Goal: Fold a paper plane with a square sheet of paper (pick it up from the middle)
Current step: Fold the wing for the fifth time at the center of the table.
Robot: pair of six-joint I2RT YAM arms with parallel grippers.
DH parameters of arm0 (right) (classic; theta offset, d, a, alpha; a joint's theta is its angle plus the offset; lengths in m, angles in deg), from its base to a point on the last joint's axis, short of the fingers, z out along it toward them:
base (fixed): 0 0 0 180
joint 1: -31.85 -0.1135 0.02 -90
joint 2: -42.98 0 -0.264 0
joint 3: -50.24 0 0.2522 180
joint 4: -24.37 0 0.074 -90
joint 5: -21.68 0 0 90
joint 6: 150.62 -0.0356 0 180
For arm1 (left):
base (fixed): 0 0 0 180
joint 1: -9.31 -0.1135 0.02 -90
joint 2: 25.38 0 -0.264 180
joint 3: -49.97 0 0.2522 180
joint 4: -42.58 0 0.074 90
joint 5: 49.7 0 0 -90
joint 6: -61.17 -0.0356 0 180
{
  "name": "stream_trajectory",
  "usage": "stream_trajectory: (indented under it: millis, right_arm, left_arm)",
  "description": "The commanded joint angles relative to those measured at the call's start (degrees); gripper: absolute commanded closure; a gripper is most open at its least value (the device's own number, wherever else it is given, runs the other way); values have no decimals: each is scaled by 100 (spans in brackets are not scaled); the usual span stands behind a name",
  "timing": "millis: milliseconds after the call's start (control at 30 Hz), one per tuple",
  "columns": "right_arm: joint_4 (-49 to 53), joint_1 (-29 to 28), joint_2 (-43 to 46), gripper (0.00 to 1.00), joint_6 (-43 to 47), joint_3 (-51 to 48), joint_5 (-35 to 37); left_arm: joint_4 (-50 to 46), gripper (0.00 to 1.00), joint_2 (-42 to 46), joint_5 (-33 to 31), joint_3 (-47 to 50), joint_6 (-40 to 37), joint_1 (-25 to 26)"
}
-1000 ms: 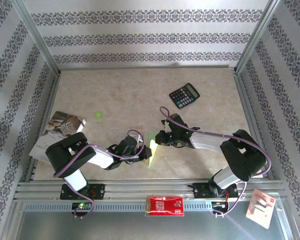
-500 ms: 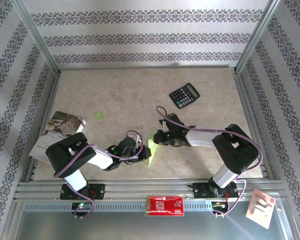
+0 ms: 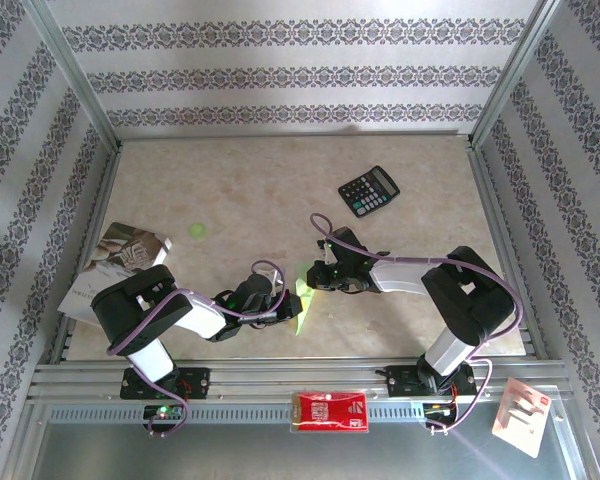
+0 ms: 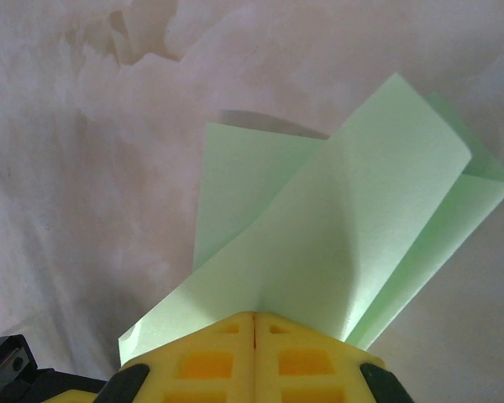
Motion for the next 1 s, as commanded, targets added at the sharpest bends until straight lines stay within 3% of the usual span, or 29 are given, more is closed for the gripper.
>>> stream_trajectory:
  millis: [0, 367, 967]
  right_arm:
    - [31, 56, -50, 93, 127, 136, -69]
    - [22, 35, 437, 92, -18, 18, -369]
    - [-130, -19, -115, 93, 19, 79, -303]
  left_arm:
    - [-571, 100, -181, -76, 94, 89, -63]
    - [-675, 100, -199, -54, 84, 136, -63]
    - [-767, 100, -234, 39, 15, 161, -63]
